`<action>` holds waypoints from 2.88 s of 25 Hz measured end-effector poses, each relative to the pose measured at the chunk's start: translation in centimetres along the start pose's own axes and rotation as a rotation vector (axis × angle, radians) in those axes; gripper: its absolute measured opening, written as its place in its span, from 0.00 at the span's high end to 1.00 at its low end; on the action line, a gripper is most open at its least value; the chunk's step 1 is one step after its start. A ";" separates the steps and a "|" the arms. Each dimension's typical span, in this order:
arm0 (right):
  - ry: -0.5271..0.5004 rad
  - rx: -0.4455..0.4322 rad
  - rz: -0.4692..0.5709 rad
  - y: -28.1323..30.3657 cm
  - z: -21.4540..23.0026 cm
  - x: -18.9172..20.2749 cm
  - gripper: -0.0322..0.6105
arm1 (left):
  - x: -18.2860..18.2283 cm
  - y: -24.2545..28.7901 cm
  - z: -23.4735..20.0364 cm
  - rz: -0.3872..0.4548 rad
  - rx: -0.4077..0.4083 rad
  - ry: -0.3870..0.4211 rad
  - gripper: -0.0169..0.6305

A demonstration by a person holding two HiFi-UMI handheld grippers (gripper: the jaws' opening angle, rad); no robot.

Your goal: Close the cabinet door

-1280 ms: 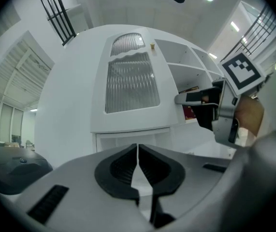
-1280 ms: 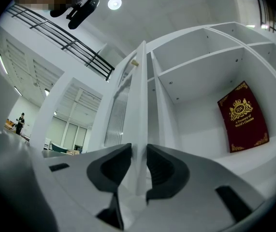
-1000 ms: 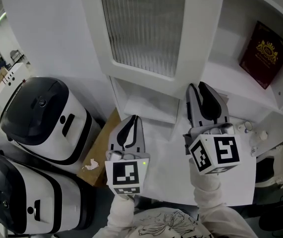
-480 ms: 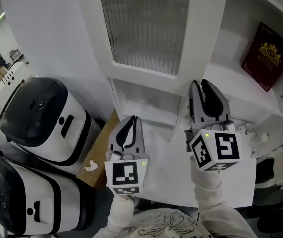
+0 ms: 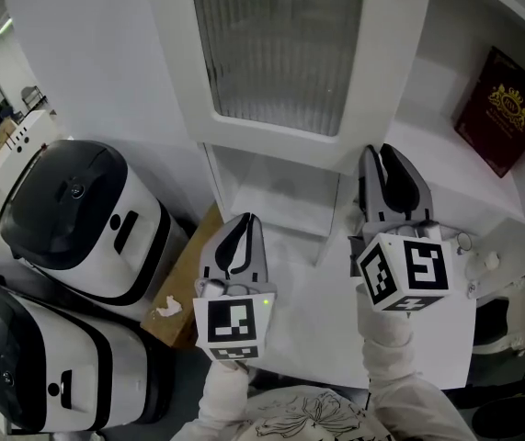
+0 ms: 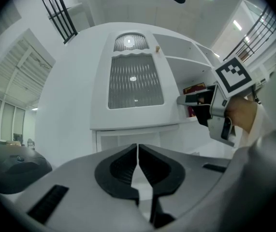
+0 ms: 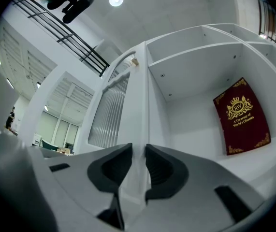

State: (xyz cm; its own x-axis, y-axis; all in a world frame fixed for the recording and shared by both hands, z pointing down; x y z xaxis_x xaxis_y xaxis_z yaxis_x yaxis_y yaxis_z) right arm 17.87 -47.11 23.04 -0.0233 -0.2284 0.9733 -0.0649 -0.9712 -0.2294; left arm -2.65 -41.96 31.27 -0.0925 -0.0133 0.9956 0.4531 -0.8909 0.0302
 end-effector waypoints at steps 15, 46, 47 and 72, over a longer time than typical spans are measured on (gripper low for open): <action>0.002 0.016 0.005 0.8 0.0 0.3 0.82 | -0.1 0.4 -0.5 0.002 -0.003 0.002 0.96; 0.036 0.064 -0.085 -7.1 -2.8 2.3 0.85 | -1.6 -5.2 0.2 0.051 0.036 -0.010 0.96; 0.036 0.068 -0.090 -7.4 -2.9 2.4 0.86 | -1.6 -5.3 0.2 0.052 0.038 -0.011 0.96; 0.006 0.095 -0.135 -10.6 -2.7 3.2 0.89 | -2.0 -6.4 1.3 0.056 0.066 -0.011 0.96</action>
State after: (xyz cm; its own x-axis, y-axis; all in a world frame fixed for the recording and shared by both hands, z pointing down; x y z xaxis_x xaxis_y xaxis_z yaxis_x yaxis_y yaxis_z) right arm 15.81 -37.39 28.52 -0.0272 -0.0956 0.9950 0.0267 -0.9951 -0.0949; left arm -4.18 -35.67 29.19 -0.0559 -0.0572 0.9968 0.5151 -0.8569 -0.0203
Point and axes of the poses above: the fingertips, and each gripper's own axes: y forward along the fingers, z to its right, x out of its underside, the point moved 7 cm from there along -y, backward along the fingers, and after that the axes turned 13 degrees about x, right-handed, at the moved point
